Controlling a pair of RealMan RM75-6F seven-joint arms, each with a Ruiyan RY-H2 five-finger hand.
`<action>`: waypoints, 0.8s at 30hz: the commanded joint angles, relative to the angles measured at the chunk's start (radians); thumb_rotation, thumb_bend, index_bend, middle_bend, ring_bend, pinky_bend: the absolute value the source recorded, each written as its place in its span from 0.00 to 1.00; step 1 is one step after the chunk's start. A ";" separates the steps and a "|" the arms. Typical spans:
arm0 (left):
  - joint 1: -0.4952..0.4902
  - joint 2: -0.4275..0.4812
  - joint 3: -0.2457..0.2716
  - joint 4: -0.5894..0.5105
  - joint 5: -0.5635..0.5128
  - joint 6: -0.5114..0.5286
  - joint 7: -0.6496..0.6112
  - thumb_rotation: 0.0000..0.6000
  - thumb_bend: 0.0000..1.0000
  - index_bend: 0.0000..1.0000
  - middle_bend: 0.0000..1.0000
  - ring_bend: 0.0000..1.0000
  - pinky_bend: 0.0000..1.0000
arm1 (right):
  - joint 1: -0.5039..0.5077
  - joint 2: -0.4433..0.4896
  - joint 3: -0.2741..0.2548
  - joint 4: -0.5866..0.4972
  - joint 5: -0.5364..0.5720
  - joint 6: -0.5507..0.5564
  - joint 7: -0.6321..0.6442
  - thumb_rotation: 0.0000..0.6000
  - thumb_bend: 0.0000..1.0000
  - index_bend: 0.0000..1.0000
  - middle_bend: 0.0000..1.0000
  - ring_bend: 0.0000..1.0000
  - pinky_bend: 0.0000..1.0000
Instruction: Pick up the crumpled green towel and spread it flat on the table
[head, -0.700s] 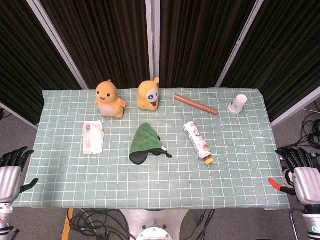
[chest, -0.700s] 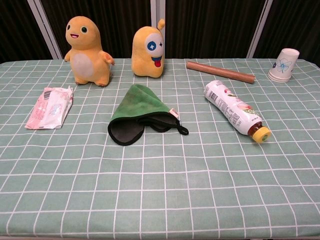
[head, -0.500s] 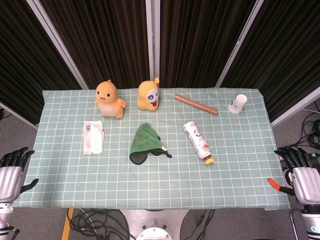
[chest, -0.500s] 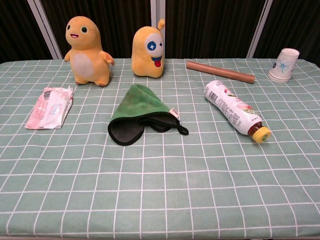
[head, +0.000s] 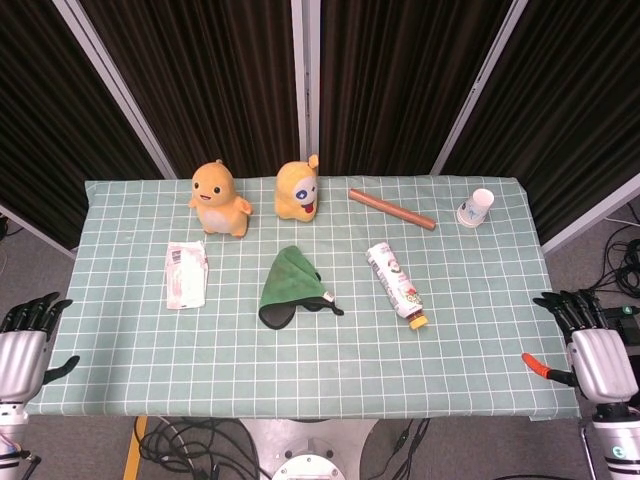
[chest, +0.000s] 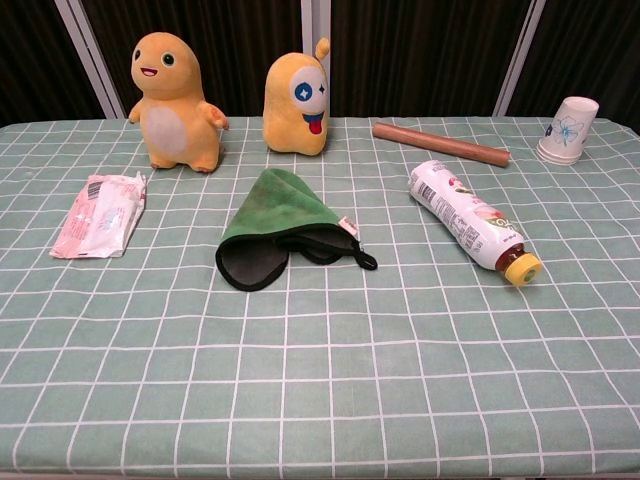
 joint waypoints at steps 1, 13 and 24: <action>-0.004 0.000 0.001 -0.002 0.008 -0.002 0.000 1.00 0.12 0.27 0.26 0.19 0.20 | 0.047 -0.006 0.017 -0.024 -0.013 -0.049 -0.010 0.94 0.06 0.34 0.18 0.10 0.06; -0.020 -0.004 0.003 -0.001 0.035 -0.016 -0.008 1.00 0.12 0.27 0.26 0.19 0.20 | 0.343 -0.175 0.097 0.018 0.120 -0.462 -0.108 0.93 0.07 0.37 0.20 0.09 0.06; -0.028 -0.003 0.000 -0.006 0.029 -0.030 -0.001 1.00 0.12 0.27 0.26 0.19 0.20 | 0.578 -0.464 0.179 0.242 0.343 -0.704 -0.234 0.95 0.07 0.42 0.20 0.08 0.06</action>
